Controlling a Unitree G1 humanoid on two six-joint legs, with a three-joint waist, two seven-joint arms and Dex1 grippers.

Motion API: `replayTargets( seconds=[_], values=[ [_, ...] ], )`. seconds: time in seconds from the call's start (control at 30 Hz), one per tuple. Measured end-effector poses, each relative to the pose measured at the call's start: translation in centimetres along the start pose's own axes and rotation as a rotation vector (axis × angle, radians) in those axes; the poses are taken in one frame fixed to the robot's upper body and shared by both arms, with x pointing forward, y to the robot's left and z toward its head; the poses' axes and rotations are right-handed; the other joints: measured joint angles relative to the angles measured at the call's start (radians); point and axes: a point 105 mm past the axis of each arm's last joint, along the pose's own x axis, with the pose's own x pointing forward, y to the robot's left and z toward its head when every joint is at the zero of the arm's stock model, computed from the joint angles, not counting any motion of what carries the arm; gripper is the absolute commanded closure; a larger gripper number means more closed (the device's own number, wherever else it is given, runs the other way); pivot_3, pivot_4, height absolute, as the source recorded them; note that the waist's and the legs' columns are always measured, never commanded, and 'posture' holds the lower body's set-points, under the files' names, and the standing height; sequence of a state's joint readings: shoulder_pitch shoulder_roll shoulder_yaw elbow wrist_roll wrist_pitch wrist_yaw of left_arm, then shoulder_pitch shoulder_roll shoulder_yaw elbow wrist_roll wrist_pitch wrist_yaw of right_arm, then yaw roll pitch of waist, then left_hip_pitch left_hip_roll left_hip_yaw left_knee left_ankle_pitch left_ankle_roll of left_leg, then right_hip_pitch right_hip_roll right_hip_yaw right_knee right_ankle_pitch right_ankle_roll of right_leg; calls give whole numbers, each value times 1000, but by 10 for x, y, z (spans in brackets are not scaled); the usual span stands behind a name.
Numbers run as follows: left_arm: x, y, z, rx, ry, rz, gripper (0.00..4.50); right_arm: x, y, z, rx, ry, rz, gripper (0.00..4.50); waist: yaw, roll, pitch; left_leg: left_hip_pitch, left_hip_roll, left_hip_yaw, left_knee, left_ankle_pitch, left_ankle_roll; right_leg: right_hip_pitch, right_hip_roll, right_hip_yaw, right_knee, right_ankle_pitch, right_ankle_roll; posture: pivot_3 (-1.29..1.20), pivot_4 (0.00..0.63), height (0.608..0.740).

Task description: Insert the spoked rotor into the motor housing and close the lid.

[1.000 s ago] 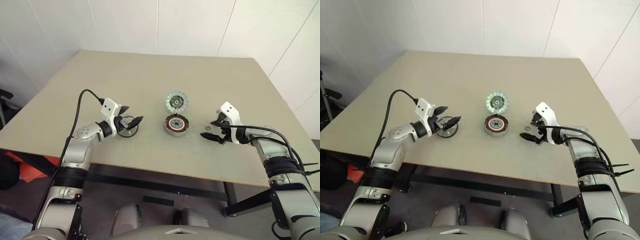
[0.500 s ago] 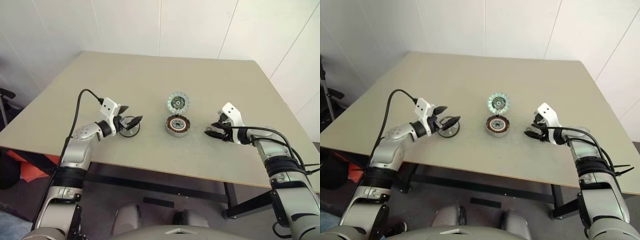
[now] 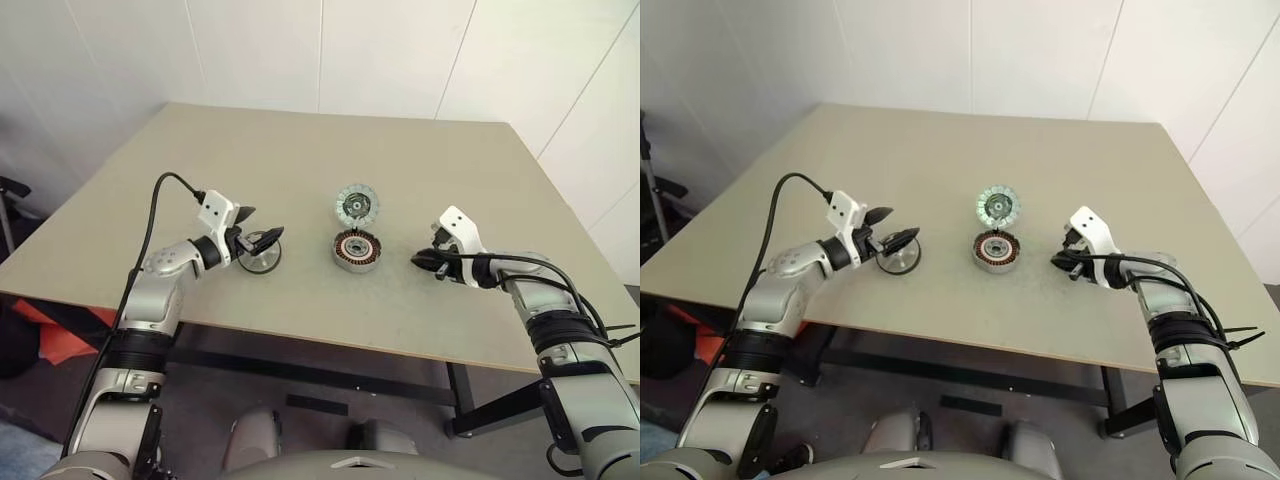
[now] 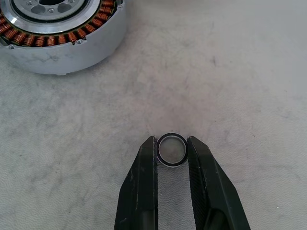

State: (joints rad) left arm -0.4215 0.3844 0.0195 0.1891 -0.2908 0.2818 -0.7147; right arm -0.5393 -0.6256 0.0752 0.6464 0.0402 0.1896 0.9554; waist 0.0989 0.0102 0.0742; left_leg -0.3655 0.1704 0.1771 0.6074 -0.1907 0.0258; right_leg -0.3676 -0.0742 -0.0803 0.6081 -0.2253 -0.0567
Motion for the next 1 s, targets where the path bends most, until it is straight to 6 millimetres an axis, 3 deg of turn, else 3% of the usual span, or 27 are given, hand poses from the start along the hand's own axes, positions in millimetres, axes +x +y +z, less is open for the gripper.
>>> replayTargets(
  seconds=[0.17, 0.3, 0.4, 0.53, 0.7, 1.0],
  values=[
    [0, 0, 0, 3, 3, 0, 0, 2, -1, 13, -48, -21, -26, 3941, -1, 0, 0, -2, 0, 0, -3, 0, 0, -4, 0, 0, 1, 1, 1, 0, 0, 740],
    [1, -1, -1, 6, 8, -3, 0, 4, 4, 46, -119, -93, -20, 3941, -3, 0, 0, -4, 0, 1, -9, 0, 0, -9, 0, 0, 2, 5, -6, 0, 0, 740],
    [1, -2, -1, 6, 9, -3, 0, 9, 15, 77, -153, -159, 7, 3941, -1, 0, 0, -11, 0, 1, -12, 1, -1, -18, 1, -1, 3, 4, -8, 0, 0, 740],
    [1, -1, -2, 9, 11, 3, 0, 23, 48, 95, -162, -185, 114, 3941, 1, 0, 0, -21, 0, 1, -10, 2, 3, -27, 1, -1, 4, 4, -8, 0, 0, 740],
    [0, 1, -3, 10, 18, 19, 0, 33, 70, 98, -157, -174, 196, 3941, 7, 0, 0, -18, 0, 1, -9, 0, 0, -23, 0, -1, 4, 4, -8, 0, 0, 740],
    [-2, 3, -5, 9, 24, 32, 0, 38, 69, 86, -161, -123, 198, 3941, 2, 0, 0, -13, 0, 0, -10, 1, -2, -19, 0, -1, 5, 4, -7, 0, 0, 740]
  ],
)
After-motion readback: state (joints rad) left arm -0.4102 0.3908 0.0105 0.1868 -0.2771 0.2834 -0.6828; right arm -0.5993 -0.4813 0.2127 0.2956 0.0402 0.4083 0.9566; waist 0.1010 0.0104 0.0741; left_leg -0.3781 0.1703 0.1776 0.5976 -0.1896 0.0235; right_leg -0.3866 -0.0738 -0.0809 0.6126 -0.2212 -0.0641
